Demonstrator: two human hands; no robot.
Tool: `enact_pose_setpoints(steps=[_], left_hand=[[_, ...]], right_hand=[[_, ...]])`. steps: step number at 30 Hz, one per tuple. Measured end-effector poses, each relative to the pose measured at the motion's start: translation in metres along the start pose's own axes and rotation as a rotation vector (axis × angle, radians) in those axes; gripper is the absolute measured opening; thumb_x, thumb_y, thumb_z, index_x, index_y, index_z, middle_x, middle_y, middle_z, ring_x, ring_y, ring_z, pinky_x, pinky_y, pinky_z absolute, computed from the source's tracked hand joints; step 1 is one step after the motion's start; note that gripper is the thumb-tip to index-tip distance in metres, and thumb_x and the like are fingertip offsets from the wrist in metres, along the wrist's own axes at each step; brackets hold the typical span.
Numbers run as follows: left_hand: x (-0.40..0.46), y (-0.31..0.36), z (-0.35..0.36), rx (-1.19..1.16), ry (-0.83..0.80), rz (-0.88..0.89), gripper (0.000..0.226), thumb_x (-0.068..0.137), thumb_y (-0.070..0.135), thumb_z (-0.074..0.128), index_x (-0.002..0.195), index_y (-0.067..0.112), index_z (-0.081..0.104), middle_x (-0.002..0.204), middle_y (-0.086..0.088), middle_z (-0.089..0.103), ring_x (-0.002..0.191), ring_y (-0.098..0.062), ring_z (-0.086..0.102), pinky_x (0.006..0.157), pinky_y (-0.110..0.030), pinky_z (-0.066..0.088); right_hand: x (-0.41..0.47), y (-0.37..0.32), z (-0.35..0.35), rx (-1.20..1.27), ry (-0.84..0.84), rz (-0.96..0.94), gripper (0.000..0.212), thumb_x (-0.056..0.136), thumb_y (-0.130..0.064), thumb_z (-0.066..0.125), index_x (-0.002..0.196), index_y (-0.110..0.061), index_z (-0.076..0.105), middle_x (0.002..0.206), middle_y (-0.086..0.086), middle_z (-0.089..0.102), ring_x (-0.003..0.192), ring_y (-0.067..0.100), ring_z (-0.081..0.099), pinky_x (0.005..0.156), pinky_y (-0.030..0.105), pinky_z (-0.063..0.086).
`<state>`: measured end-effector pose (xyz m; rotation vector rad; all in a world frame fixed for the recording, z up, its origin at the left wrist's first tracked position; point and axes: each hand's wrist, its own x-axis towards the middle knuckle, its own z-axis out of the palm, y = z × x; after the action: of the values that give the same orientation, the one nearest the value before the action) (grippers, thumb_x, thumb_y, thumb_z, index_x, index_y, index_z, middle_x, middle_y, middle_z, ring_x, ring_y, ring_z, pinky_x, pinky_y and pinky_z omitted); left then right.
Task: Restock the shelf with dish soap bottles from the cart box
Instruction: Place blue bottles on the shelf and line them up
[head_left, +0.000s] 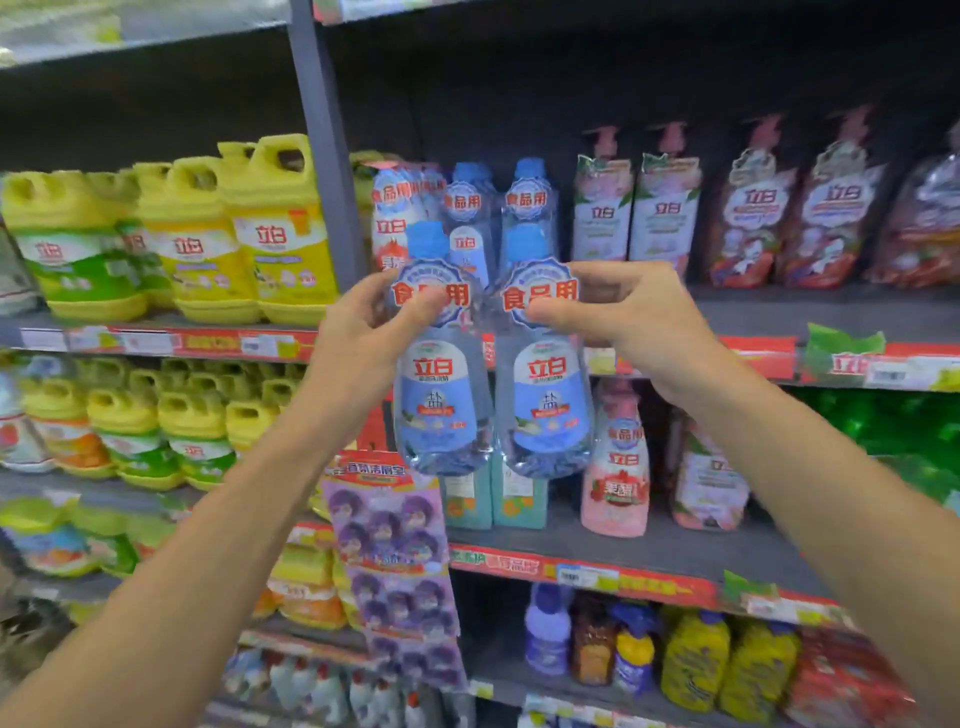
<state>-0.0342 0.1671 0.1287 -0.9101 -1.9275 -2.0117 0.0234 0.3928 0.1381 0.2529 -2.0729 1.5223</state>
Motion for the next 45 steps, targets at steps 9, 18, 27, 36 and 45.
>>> enact_pose_setpoints(steps=[9,18,27,36,45], left_hand=[[0.117,-0.013,0.004,0.121,0.002,0.122,0.066,0.078,0.054,0.075,0.108,-0.003,0.061,0.099,-0.01,0.068,0.09,-0.022,0.064,0.088,-0.061,0.052],[0.182,-0.038,0.011,-0.029,0.032,0.141,0.037,0.091,0.025,0.069,0.121,0.004,0.064,0.108,-0.008,0.074,0.099,-0.024,0.071,0.089,-0.043,0.057],[0.206,-0.069,0.011,-0.12,0.031,0.094,0.079,0.076,0.042,0.078,0.145,0.016,0.047,0.133,-0.007,0.063,0.12,-0.019,0.062,0.101,-0.043,0.051],[0.219,-0.086,0.011,-0.059,-0.05,0.108,0.055,0.081,0.044,0.073,0.128,0.02,0.058,0.124,-0.003,0.068,0.116,-0.021,0.064,0.101,-0.048,0.05],[0.216,-0.099,0.012,0.021,-0.022,0.112,0.03,0.093,0.038,0.062,0.116,0.035,0.044,0.111,0.006,0.066,0.103,-0.009,0.067,0.094,-0.033,0.054]], right_hand=[[0.105,-0.004,-0.016,-0.051,0.075,-0.084,0.033,0.071,-0.037,0.086,0.097,-0.018,0.079,0.091,-0.003,0.078,0.074,0.002,0.066,0.061,0.023,0.05],[0.172,0.021,-0.013,-0.051,0.102,-0.134,0.028,0.073,-0.039,0.086,0.095,-0.022,0.078,0.091,-0.008,0.078,0.082,0.005,0.07,0.074,0.028,0.057],[0.189,0.046,-0.01,-0.104,0.115,-0.126,0.048,0.062,-0.043,0.086,0.103,-0.018,0.077,0.093,-0.008,0.078,0.082,0.002,0.072,0.064,0.024,0.055],[0.192,0.059,-0.009,-0.118,0.157,-0.075,0.055,0.06,-0.044,0.084,0.107,-0.018,0.075,0.093,-0.011,0.077,0.078,-0.005,0.069,0.057,0.014,0.049],[0.184,0.062,-0.003,-0.113,0.159,-0.087,0.048,0.067,-0.043,0.079,0.107,-0.017,0.071,0.091,-0.009,0.076,0.077,-0.002,0.069,0.059,0.015,0.052]])
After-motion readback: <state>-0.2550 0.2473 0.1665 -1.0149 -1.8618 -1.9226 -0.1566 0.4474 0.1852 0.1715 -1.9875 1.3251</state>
